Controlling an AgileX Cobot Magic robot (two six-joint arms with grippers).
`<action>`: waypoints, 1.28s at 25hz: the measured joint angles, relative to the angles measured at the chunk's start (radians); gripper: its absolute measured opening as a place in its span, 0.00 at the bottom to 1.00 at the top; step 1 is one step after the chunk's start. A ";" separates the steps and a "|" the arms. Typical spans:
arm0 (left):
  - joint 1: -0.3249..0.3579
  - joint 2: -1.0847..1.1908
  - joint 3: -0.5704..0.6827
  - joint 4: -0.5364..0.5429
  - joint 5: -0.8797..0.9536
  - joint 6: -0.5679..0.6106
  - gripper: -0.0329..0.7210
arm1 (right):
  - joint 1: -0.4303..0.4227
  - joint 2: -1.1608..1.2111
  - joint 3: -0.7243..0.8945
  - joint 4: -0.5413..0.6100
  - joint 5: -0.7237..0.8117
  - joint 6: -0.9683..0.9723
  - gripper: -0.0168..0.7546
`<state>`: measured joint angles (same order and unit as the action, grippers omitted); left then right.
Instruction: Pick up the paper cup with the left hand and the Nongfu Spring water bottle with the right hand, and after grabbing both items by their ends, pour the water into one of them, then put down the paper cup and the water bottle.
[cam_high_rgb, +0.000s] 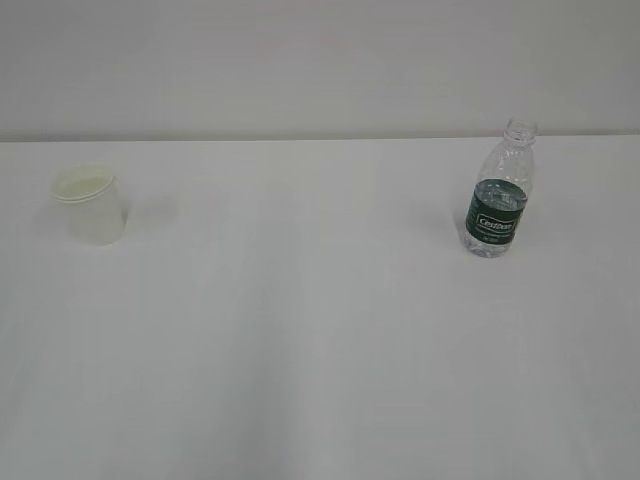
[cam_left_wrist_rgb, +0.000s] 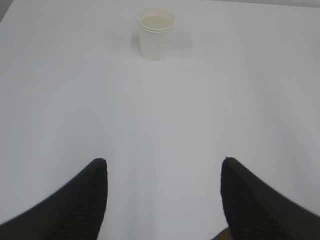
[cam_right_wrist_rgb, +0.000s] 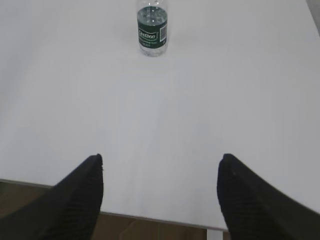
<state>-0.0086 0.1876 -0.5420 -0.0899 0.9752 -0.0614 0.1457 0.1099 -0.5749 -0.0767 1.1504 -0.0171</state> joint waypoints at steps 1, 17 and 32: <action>0.000 0.000 0.000 -0.006 0.008 0.002 0.71 | 0.000 0.000 0.000 0.000 0.006 0.000 0.71; 0.000 -0.004 0.000 -0.013 0.069 0.010 0.71 | 0.000 -0.118 0.032 -0.088 0.115 0.062 0.71; 0.000 -0.004 0.000 -0.015 0.137 0.014 0.67 | 0.000 -0.126 0.042 -0.099 0.078 0.080 0.70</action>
<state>-0.0086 0.1832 -0.5420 -0.1050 1.1121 -0.0470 0.1457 -0.0164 -0.5329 -0.1753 1.2283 0.0627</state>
